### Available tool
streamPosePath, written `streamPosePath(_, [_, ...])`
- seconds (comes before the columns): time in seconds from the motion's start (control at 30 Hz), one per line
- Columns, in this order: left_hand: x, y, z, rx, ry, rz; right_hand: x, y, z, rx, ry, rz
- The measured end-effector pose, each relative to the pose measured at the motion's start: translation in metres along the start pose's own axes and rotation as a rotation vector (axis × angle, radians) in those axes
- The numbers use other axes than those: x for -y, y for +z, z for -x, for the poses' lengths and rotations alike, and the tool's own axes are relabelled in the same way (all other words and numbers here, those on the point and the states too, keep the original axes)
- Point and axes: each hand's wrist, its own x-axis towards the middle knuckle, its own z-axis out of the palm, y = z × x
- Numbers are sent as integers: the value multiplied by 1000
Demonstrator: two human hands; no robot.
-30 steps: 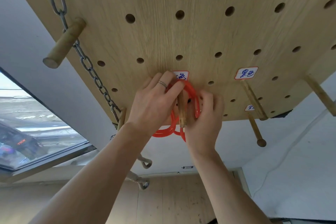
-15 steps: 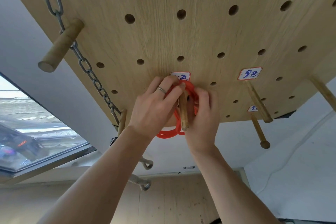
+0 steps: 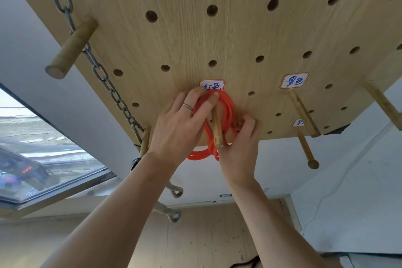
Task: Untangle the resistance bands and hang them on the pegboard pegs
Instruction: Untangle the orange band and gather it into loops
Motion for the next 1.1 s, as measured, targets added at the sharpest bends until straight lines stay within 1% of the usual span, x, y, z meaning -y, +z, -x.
streamPosePath(0.13, [-8,-6,3,46,-47,-45,-11,-8,10,39,-14,56])
streamPosePath(0.3, [-20,-11,9,70,-120,45,-20,-13,10,140,56,30])
streamPosePath(0.33, [-23,-11,12,54,-161,74,-20,-13,9,148,61,25])
streamPosePath(0.37, [-25,-10,16,27,-238,123,-19,-13,9,150,58,21])
streamPosePath(0.43, [-31,-6,27,-36,-436,243,-17,-13,8,148,53,0])
streamPosePath(0.5, [-39,3,43,-17,-557,325,-14,-12,8,152,50,-10])
streamPosePath(0.57, [-48,13,55,91,-582,392,-11,-11,5,158,44,9])
streamPosePath(0.63, [-54,22,58,192,-562,418,-11,-9,0,164,51,26])
streamPosePath(0.7, [-55,34,53,251,-541,425,-12,-9,-6,163,49,39])
streamPosePath(0.8, [-56,49,40,270,-516,457,-17,-11,-10,143,15,59])
streamPosePath(0.87, [-58,53,32,269,-534,471,-19,-13,-11,129,-4,74])
streamPosePath(0.97, [-61,57,21,242,-611,433,-21,-14,-12,111,-28,82])
streamPosePath(1.03, [-64,58,14,224,-691,451,-22,-14,-12,96,-35,69])
streamPosePath(1.1, [-66,60,10,180,-721,477,-23,-13,-13,102,-39,78])
